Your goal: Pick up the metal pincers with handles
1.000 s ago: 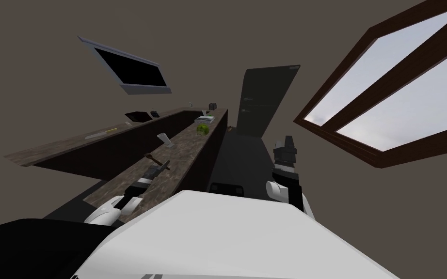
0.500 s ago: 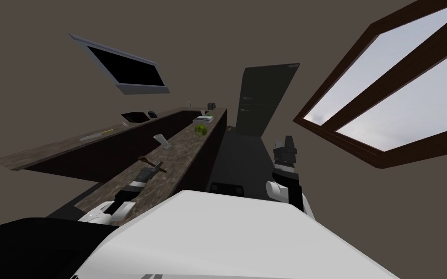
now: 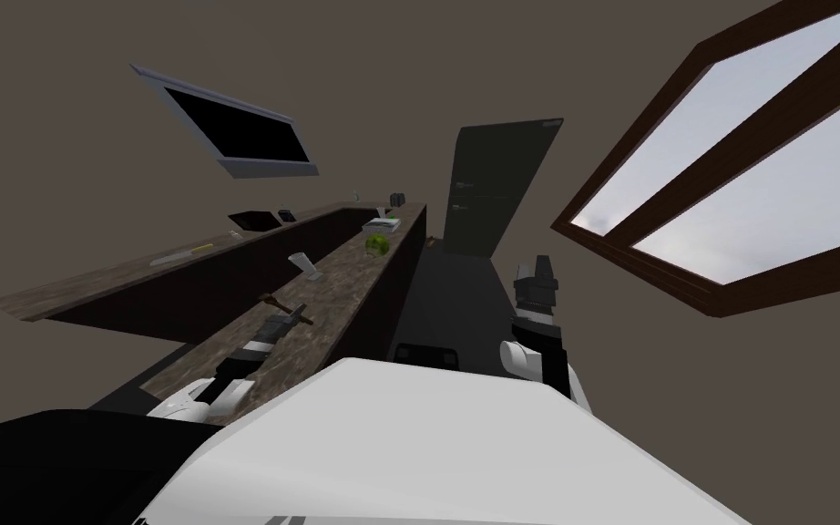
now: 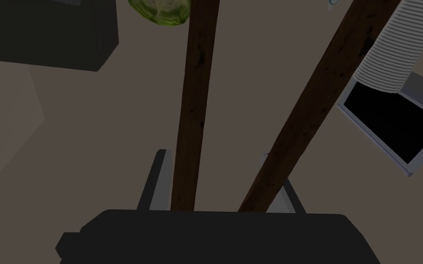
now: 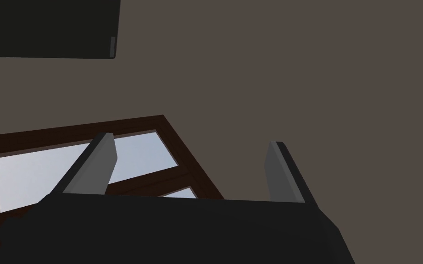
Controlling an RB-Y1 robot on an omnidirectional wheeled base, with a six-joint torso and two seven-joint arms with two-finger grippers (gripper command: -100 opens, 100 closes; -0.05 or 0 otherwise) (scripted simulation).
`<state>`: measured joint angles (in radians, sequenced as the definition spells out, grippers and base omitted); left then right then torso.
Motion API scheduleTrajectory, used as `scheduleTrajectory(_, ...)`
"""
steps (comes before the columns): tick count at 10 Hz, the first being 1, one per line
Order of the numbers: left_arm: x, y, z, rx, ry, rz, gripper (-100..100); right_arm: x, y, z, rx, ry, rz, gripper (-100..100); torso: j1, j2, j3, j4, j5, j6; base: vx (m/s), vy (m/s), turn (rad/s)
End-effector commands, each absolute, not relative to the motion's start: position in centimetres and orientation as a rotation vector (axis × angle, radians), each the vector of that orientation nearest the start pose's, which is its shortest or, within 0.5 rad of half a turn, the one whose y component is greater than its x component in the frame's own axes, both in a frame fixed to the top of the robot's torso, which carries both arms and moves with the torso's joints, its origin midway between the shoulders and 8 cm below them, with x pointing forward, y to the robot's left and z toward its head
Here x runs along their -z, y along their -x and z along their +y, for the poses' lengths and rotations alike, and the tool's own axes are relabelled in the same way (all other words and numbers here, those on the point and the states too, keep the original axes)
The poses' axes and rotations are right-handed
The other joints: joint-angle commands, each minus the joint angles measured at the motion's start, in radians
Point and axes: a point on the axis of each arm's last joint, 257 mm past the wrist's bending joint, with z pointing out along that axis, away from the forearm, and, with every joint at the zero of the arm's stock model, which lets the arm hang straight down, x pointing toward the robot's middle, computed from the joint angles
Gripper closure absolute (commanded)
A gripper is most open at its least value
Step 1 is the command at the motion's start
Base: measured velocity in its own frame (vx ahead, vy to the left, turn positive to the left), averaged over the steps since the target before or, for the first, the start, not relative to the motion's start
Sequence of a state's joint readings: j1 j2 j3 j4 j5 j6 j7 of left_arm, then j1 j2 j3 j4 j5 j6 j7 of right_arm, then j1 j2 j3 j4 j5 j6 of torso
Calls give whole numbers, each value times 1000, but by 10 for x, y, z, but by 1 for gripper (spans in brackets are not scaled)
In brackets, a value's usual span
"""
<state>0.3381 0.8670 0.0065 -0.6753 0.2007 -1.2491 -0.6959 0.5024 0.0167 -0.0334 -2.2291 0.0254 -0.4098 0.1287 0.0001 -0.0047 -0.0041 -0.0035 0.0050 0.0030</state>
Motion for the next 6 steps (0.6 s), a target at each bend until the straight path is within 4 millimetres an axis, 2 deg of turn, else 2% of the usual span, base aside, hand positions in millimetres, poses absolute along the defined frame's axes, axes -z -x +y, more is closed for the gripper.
scheduleTrajectory(1,261,-290,590,127,77,1512,100,17,-365,-296,-1099,-712,744,0,0,0,0,0,0,0,-60,43,96)
scheduleTrajectory(2,262,-290,589,128,72,1516,100,17,-365,-296,-1099,-712,744,0,2,3,1,0,1,0,-77,62,28)
scheduleTrajectory(3,265,-308,577,153,88,1505,100,17,-365,-296,-1099,-712,744,0,4,4,2,0,3,-1,-84,76,86)
scheduleTrajectory(4,269,-308,573,156,69,1521,100,17,-365,-296,-1099,-712,744,0,7,5,2,-1,5,-1,-67,46,24)
scheduleTrajectory(5,269,-326,561,179,86,1501,100,17,-365,-296,-1099,-712,744,0,6,6,2,-2,8,-2,-71,57,91)
scheduleTrajectory(6,274,-326,557,179,64,1524,100,17,-365,-296,-1099,-712,744,0,7,6,1,-3,11,-2,-62,43,31)
